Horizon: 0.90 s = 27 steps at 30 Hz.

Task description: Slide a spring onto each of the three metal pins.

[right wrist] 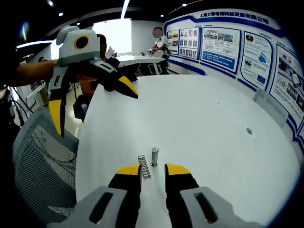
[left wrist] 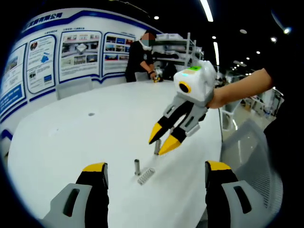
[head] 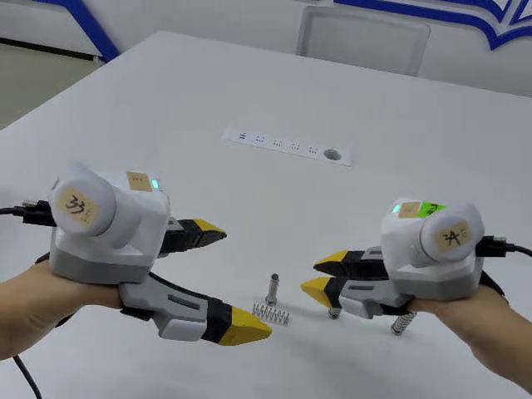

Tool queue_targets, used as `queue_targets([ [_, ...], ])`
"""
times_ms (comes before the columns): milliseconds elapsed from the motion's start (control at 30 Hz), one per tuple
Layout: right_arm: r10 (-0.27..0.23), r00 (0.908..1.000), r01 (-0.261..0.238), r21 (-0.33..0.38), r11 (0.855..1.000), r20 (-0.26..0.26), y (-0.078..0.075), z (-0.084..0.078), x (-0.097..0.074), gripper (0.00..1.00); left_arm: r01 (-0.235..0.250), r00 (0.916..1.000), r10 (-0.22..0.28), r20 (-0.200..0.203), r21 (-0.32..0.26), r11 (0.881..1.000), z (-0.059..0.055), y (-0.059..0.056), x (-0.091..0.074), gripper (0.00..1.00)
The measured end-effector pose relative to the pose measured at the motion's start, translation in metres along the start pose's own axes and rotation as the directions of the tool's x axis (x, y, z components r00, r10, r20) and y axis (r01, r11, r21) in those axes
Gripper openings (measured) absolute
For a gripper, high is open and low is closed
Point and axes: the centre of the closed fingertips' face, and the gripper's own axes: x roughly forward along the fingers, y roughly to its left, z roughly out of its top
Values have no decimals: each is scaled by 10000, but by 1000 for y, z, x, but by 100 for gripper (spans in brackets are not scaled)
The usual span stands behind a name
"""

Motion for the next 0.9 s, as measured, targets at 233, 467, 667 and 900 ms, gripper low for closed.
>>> queue_targets([
  [233, 158, 9982, -179, -368, 9992, -575, 12, -15, 20, 20, -123, 9999, 122, -26, -226, 9997, -9, 3, -5, 85],
  [467, 473, 9950, -497, -248, 9985, -875, 17, -26, 38, 20, -176, 9998, 173, -71, -420, 9990, -17, 6, -9, 85],
  [667, 503, 9892, -550, -305, 9980, -1376, 15, -38, 52, 19, -259, 9996, 253, -113, -544, 9982, -21, 9, -12, 85],
  [900, 431, 9867, -446, -60, 9990, -1566, 10, -43, 61, 17, -292, 9995, 283, -135, -716, 9970, -22, 12, -10, 84],
])
